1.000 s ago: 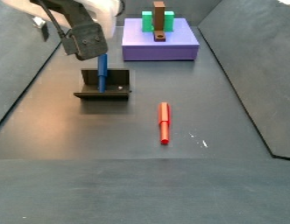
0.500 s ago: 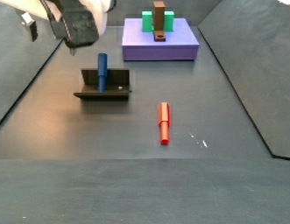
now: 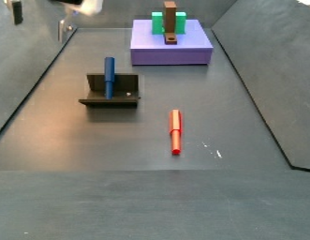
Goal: Pick up the blue object. Move up. Place the blue object on the fixture. Regrasp the blue object. Move to above the board. Insert the blue object.
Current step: Regrasp the blue object.
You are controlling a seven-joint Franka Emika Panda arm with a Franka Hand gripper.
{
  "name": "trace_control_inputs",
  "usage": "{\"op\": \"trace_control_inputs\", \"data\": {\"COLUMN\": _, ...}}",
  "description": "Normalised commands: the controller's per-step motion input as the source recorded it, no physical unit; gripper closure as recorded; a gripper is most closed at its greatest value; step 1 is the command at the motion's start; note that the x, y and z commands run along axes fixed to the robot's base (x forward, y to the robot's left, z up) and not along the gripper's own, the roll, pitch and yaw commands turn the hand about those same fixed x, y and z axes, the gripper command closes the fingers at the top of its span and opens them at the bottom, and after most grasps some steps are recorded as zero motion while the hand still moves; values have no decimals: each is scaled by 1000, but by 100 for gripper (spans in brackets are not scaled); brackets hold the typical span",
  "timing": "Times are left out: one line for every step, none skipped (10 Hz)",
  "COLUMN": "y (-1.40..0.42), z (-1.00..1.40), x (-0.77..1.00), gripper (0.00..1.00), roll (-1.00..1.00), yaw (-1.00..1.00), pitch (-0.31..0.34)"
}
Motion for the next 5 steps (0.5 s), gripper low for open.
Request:
{"op": "trace_control_inputs", "data": {"y": -34, "z": 0, "x": 20, "gripper": 0, "roll": 1000, "yaw": 323, "pitch": 89}}
{"op": "trace_control_inputs", "data": {"y": 0, "z": 0, "x": 109, "gripper": 0, "roll": 1000, "yaw": 423, "pitch": 137}}
{"op": "trace_control_inputs", "data": {"y": 0, "z": 0, "x": 94, "gripper": 0, "roll": 1000, "yaw": 454, "pitch": 151}}
{"op": "trace_control_inputs", "data": {"y": 0, "z": 0, "x": 69, "gripper": 0, "roll": 1000, "yaw": 480, "pitch": 154}}
{"op": "trace_control_inputs", "data": {"y": 0, "z": 0, "x": 69, "gripper": 0, "roll": 1000, "yaw": 486, "pitch": 154}}
